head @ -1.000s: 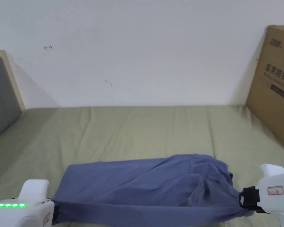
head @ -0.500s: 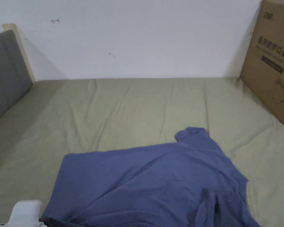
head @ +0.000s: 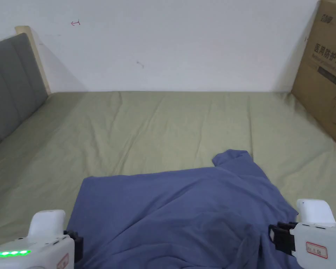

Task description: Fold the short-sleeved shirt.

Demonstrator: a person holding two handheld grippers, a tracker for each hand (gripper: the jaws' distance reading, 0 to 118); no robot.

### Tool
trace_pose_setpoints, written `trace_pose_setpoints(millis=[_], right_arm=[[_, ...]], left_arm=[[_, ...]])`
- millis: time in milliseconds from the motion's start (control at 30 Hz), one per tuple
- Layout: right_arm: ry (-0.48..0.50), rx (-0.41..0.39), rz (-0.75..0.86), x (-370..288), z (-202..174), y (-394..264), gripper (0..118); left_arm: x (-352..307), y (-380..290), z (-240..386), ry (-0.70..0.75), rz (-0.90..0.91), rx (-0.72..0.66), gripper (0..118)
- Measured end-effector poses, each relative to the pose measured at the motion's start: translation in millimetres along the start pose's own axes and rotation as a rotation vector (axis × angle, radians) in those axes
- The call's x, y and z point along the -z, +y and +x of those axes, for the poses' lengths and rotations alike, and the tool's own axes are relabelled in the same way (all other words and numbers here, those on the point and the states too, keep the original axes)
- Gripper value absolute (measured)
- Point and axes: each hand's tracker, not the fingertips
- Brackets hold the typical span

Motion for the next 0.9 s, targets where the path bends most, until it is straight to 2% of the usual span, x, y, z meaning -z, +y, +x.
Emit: trace_pose_setpoints(millis=[133,267,600,633,700,733,767,833,900], right_arm=[[0.087,0.145,-0.023,23.6,-5.2,-10.3,2],[0.077,0.087,-0.051,44.0,-16.6,0.9,1],[0.074,0.093,-0.083,104.5,-16.5,41.8,1],[0.071,0.094,-0.09,110.1,-15.1,45.6,1],[0.071,0.104,-0.092,118.8,-12.6,50.8,1],[0.075,0.106,-0.095,122.9,-11.2,53.2,1],[0.075,0.108,-0.097,126.0,-9.7,54.7,1],[0.073,0.117,-0.105,131.2,-6.7,56.2,1],[0.093,0.177,-0.127,135.2,-1.0,55.2,1]], left_arm=[[21.3,-4.3,6.1,-0.023,-0.053,-0.018,0],[49.0,19.9,0.4,-0.039,-0.071,-0.038,0],[166.5,118.4,-30.6,-0.006,-0.116,-0.078,0],[180.1,127.7,-34.2,-0.001,-0.113,-0.078,5],[208.1,145.9,-44.1,-0.013,-0.121,-0.106,65],[225.2,155.8,-46.3,-0.042,-0.166,-0.127,87],[242.8,163.3,-50.2,-0.055,-0.195,-0.132,101],[267.6,172.1,-53.1,-0.026,-0.19,-0.162,101],[293.8,177.4,-55.1,0.018,-0.237,-0.189,101]])
